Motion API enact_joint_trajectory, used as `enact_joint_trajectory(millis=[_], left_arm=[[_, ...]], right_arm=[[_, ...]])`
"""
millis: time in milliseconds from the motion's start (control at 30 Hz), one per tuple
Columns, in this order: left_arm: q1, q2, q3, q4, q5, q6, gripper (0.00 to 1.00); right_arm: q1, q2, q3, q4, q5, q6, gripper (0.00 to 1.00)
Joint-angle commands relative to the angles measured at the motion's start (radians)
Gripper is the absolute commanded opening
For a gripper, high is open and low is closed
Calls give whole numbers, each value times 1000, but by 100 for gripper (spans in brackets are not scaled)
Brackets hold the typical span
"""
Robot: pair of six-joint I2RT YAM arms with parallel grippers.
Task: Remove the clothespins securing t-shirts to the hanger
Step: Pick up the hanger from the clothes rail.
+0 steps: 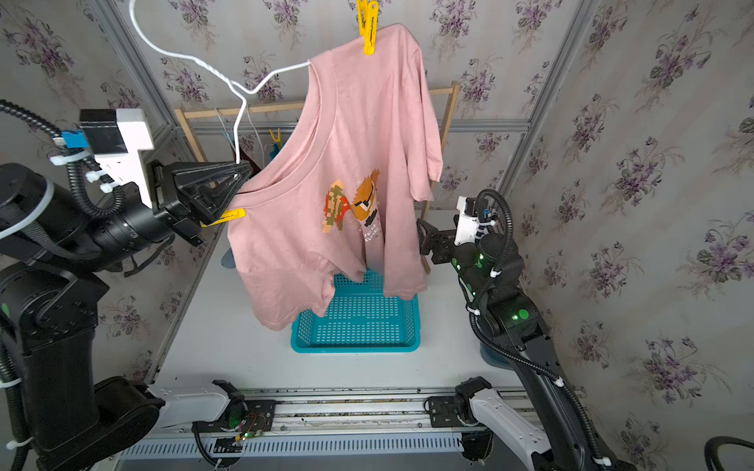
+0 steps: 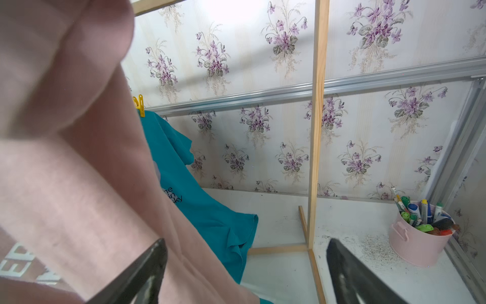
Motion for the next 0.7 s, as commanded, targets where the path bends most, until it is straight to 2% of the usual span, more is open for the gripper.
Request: enact_joint_trajectory(millis=[0,200,667], left_arm=[[2,7,17,79,-2,-7,0],[2,23,81,79,14,-35,0],[3,9,89,122,79,-126,0]], right_arm=[[0,-11,4,-8,2,-20,92],[0,-21,-2,-26,16,-33,92],[0,-42,-20,-47,13,-36,92]])
